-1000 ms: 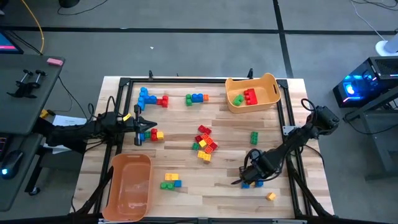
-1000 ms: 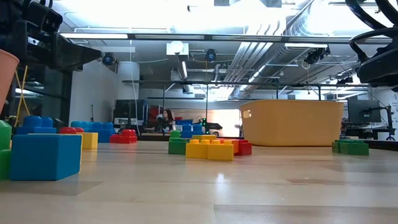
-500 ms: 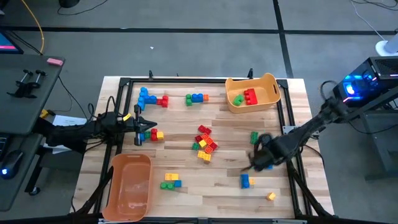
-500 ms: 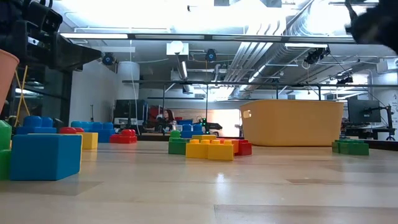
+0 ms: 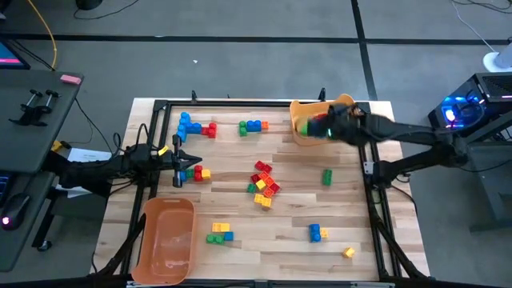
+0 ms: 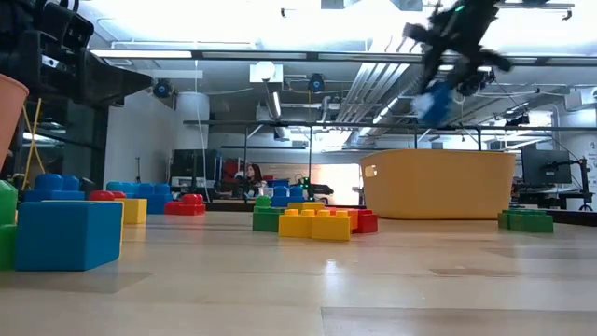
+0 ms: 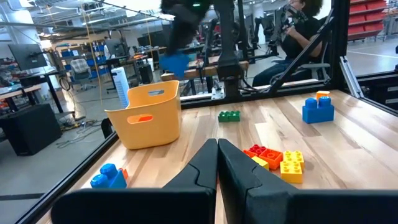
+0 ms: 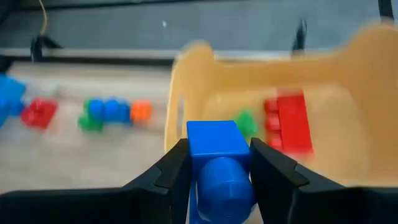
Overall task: Sort blocks by size
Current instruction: Put the blue game piece into the yellow bin
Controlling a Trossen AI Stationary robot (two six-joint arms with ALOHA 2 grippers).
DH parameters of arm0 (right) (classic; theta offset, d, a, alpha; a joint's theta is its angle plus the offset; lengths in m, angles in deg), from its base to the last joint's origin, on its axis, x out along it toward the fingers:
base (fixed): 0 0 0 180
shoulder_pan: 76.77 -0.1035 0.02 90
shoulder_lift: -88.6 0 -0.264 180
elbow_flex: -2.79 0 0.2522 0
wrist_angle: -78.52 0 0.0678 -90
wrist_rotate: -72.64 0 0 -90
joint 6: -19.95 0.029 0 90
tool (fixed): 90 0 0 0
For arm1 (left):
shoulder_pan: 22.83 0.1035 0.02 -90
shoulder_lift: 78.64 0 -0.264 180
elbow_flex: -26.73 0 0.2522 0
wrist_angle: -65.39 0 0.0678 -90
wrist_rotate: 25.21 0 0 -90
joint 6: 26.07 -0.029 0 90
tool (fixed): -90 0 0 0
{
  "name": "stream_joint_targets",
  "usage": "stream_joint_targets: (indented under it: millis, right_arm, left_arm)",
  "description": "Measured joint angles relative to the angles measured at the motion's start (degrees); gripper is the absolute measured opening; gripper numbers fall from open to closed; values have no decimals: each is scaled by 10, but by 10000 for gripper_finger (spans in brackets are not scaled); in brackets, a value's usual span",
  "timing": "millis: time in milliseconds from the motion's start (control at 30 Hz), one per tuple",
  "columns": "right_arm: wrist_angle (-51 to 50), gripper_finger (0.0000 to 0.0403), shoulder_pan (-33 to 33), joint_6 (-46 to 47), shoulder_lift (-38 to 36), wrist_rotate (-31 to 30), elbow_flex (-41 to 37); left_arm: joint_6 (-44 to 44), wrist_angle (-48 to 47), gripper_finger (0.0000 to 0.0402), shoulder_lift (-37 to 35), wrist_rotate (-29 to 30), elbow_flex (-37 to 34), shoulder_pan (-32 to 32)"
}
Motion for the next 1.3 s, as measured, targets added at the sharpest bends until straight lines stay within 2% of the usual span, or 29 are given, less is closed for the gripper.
stream_joint_targets:
  millis: [133, 267, 467, 600, 667, 767, 867, 933, 1033, 1133, 1200, 1300]
  right_arm:
    - [93, 130, 94, -101, 24, 34, 0]
    - [111, 141, 141, -144, 40, 81, 0]
    - [111, 188, 157, -150, 43, 93, 0]
    - [111, 204, 157, -150, 42, 102, 0]
    - [111, 206, 157, -151, 40, 126, 0]
    - [117, 207, 142, -197, 23, 212, 0]
    - [92, 207, 93, -198, 5, 306, 0]
    - [44, 208, 35, -150, 0, 338, 0]
    - [-52, 208, -88, -43, 7, 338, 0]
    - [-114, 208, -226, 109, 33, 324, 0]
    - [-123, 209, -309, 222, 59, 324, 0]
    - [-107, 209, -394, 357, 110, 343, 0]
  left_arm:
    - [0, 0, 1, 0, 0, 0, 0]
    - [0, 0, 1, 0, 0, 0, 0]
    - [0, 0, 1, 0, 0, 0, 0]
    - [0, 0, 1, 0, 0, 0, 0]
    - [0, 0, 1, 0, 0, 0, 0]
    - [0, 0, 1, 0, 0, 0, 0]
    - [0, 0, 1, 0, 0, 0, 0]
    - [0, 0, 1, 0, 0, 0, 0]
    - [0, 0, 1, 0, 0, 0, 0]
    - [0, 0, 1, 0, 0, 0, 0]
    - [0, 0, 1, 0, 0, 0, 0]
    - [0, 0, 1, 0, 0, 0, 0]
